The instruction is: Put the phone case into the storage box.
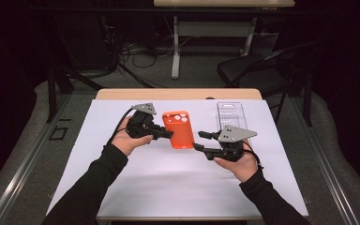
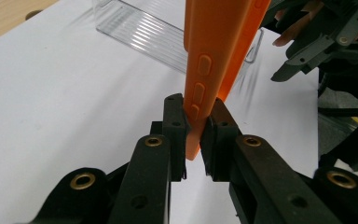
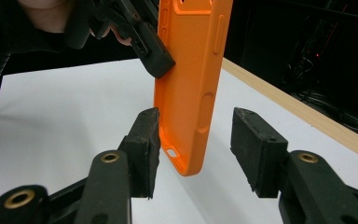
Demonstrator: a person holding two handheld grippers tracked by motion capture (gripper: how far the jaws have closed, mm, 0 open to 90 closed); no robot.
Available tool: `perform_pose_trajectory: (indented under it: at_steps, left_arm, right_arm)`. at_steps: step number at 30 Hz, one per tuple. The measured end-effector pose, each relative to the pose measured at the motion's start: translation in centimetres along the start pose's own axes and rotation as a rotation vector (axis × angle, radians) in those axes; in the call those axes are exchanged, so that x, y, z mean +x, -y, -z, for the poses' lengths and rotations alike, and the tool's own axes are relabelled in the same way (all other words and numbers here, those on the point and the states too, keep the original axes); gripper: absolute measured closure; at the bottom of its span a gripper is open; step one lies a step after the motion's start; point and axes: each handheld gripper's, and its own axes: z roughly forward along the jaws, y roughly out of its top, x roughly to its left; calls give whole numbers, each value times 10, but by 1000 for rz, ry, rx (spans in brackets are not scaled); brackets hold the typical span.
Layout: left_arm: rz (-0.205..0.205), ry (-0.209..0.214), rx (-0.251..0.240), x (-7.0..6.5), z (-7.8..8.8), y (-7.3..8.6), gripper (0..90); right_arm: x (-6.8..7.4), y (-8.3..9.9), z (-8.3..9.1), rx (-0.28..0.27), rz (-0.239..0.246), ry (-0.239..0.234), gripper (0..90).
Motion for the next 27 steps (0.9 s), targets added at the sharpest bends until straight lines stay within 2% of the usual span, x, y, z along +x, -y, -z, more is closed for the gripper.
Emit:
perform_pose_trajectory:
  at_steps: [4,13,20,27]
  left_arm:
    - [10,4,1,0,-1,0,813]
    - [39,-36,23,-2,-2,0,813]
    - [55,-49,65,-6,-5,0,813]
    - [62,-75,69,-10,-7,-1,813]
  right_arm:
    - [0,-1,1,2,-1,6,510]
    - [2,-5,2,20,18,35,492]
    - [2,-8,3,32,22,49,477]
    - [2,-11,5,48,29,69,475]
